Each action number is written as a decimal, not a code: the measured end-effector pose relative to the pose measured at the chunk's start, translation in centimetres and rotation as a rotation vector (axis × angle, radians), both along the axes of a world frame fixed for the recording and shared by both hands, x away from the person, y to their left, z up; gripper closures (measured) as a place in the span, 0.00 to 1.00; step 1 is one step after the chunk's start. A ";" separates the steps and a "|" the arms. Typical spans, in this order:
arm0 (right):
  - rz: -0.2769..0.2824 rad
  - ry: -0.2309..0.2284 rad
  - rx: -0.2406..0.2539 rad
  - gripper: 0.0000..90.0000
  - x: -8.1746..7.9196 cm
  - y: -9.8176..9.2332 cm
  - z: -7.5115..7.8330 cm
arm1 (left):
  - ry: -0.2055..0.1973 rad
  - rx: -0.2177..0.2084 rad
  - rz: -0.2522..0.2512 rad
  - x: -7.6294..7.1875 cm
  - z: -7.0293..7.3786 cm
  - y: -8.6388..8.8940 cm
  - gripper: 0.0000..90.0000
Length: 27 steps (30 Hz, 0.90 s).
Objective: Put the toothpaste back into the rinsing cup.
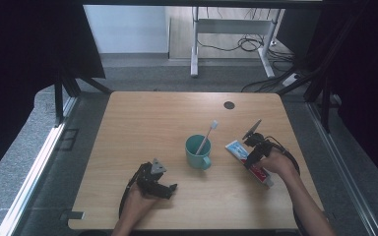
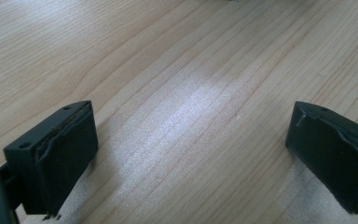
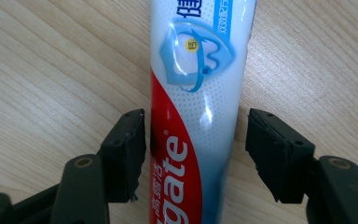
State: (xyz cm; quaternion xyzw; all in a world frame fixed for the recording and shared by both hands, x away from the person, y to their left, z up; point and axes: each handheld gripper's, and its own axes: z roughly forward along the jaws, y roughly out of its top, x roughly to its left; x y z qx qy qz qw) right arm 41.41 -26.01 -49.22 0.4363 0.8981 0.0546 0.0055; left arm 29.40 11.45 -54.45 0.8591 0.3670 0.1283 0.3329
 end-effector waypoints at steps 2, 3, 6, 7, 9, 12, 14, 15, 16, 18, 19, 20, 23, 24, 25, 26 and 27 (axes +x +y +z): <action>0.003 0.006 -0.010 0.44 0.2 0.2 0.0 | 0.000 0.000 0.000 0.0 0.0 0.0 0.02; 0.011 0.016 -0.026 0.45 0.3 0.5 -0.1 | 0.000 0.000 0.000 0.0 0.0 0.0 0.02; 0.008 0.024 -0.035 0.46 0.3 0.7 -0.2 | 0.000 0.000 0.000 0.0 0.0 0.0 0.02; 0.012 0.029 -0.046 0.47 0.4 0.8 -0.3 | 0.000 0.000 0.000 0.0 0.0 0.0 0.02; 0.017 0.034 -0.059 0.50 0.5 0.9 -0.5 | 0.000 0.000 0.000 0.0 0.0 0.0 0.02; 0.010 0.046 -0.051 0.53 0.6 1.0 -0.7 | 0.000 0.000 -0.001 0.0 0.0 0.0 0.02; 0.008 0.047 -0.055 0.55 0.6 1.0 -0.6 | 0.000 0.000 0.000 0.0 0.0 0.0 0.02; 0.005 0.047 -0.050 0.57 0.6 1.0 -0.6 | 0.000 0.001 -0.001 0.0 0.0 0.0 0.02; -0.002 0.045 -0.047 0.59 0.6 1.0 -0.6 | 0.000 0.000 -0.001 0.0 0.0 0.0 0.02; -0.005 0.046 -0.051 0.65 0.7 0.8 -0.4 | 0.000 0.000 -0.001 0.0 0.0 0.0 0.02; -0.010 0.044 -0.045 0.73 0.6 0.8 -0.1 | -0.001 0.000 -0.001 0.0 0.0 0.0 0.02; -0.010 0.044 -0.045 0.73 0.6 0.8 -0.1 | -0.001 0.000 -0.001 0.0 0.0 0.0 0.02; -0.007 0.042 -0.044 0.77 0.6 0.7 0.2 | -0.001 0.000 -0.001 0.0 0.0 0.0 0.02; -0.001 0.039 -0.040 0.78 0.6 0.7 0.3 | -0.001 0.000 -0.001 0.0 0.0 0.0 0.02; -0.004 0.031 -0.041 0.79 0.5 0.7 0.3 | -0.001 0.000 -0.001 0.0 0.0 0.0 0.02; -0.004 0.031 -0.041 0.79 0.5 0.7 0.3 | -0.001 0.000 -0.001 0.0 0.0 0.0 0.02; -0.005 0.019 -0.033 0.80 0.3 0.6 0.4 | -0.001 0.000 -0.002 0.0 0.0 0.0 0.02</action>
